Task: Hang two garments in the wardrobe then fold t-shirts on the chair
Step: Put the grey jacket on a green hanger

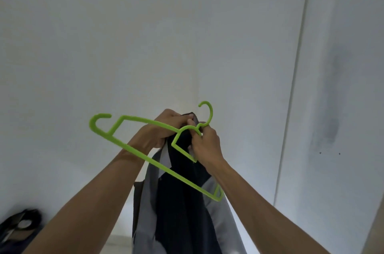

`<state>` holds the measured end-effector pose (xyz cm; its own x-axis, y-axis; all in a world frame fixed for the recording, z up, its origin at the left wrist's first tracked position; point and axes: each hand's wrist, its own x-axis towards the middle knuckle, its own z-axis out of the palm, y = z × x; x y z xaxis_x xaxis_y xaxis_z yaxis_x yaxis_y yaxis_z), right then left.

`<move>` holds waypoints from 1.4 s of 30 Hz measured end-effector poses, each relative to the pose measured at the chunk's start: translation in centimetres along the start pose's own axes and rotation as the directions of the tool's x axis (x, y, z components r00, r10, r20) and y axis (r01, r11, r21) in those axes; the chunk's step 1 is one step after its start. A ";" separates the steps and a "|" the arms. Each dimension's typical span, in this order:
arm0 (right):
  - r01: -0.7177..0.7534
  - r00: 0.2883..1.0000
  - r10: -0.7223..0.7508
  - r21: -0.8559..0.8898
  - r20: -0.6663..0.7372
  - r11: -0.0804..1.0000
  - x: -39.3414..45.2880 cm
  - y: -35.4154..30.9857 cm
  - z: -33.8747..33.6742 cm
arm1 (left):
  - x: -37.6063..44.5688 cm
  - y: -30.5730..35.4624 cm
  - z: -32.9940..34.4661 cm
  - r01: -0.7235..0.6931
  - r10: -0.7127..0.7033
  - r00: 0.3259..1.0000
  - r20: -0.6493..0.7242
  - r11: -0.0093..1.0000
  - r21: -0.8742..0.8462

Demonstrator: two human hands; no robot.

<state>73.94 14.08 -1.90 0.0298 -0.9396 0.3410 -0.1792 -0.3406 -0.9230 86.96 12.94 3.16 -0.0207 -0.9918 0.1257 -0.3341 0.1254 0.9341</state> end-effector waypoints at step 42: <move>0.206 0.951 -0.308 -0.707 -0.017 0.676 5.4 -1.9 -3.5 | -2.4 -4.5 -9.7 -0.181 0.255 0.948 -0.189 0.924 0.336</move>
<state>71.05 9.77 2.35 0.0670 -0.7885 0.6114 -0.8104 -0.4004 -0.4277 97.63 14.94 1.88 0.0728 -0.9044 0.4203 -0.6220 0.2883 0.7280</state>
